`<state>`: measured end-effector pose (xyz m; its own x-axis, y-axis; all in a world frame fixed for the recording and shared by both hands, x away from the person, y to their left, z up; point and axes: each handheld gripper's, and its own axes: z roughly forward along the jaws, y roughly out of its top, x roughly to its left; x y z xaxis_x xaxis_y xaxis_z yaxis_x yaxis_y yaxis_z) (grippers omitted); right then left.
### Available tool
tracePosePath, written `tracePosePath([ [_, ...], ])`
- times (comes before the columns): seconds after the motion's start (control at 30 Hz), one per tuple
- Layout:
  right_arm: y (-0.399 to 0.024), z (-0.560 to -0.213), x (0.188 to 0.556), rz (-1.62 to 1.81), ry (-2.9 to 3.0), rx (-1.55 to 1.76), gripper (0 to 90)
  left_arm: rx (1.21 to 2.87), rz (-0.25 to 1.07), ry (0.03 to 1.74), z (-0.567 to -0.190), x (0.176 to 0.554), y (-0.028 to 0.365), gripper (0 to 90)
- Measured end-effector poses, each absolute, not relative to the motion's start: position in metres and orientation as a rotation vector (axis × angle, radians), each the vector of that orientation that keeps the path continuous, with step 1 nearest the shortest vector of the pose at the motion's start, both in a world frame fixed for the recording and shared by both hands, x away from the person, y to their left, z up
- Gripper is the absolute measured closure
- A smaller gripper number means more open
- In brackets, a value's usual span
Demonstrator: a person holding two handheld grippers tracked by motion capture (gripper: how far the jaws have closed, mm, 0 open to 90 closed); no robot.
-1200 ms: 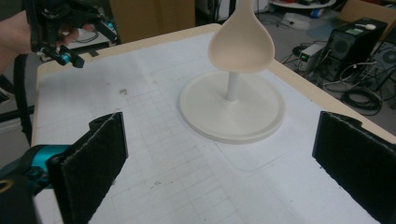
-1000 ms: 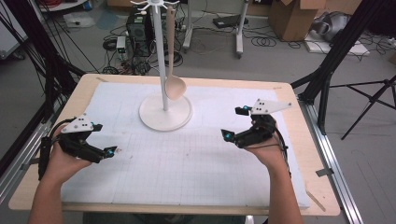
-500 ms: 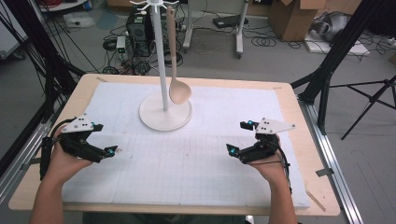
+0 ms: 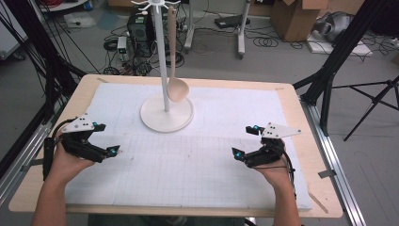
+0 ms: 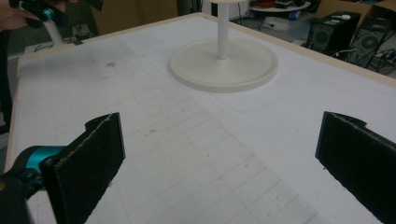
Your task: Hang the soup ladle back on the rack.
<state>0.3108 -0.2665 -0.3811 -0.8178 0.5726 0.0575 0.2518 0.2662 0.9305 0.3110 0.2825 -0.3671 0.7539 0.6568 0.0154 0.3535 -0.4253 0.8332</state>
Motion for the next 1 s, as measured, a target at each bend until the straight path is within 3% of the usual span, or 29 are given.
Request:
tracePosePath([
  [1.0, -0.2627, -0.3854, 0.3148, 1.558, 2.283, 0.774, 0.3, 2.059, 0.420, 0.746, -0.3677, 0.3124, 0.2796, 1.6],
])
